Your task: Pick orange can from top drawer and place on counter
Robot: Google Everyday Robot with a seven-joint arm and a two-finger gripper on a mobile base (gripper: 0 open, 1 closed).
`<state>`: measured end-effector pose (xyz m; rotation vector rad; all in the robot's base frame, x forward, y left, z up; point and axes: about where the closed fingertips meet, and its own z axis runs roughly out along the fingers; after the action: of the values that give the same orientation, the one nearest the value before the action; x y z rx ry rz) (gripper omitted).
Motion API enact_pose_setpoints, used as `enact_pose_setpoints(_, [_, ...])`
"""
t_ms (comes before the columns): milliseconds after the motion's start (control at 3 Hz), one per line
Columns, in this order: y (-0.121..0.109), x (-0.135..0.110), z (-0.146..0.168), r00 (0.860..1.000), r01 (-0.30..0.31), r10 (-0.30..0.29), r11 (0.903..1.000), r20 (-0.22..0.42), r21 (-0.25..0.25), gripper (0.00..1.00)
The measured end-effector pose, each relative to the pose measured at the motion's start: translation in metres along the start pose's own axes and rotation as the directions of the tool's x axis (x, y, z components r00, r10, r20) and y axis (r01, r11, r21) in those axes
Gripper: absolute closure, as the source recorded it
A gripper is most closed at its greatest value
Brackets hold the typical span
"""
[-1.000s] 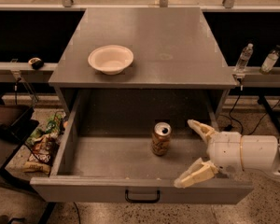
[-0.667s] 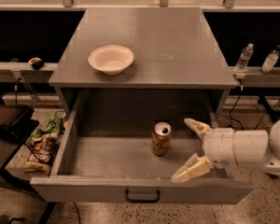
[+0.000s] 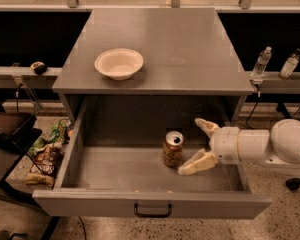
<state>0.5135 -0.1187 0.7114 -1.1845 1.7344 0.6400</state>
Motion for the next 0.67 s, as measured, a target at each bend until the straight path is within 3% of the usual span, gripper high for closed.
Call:
enact_pose_setpoints(333, [-0.008,0.013,0.017,0.997,-0.033,0.032,0.9994,0.068,0.008,0.0])
enact_pose_setpoints(667, [-0.015,0.021,0.038,0.988,-0.06,0.058,0.9982,0.14,0.008,0.18])
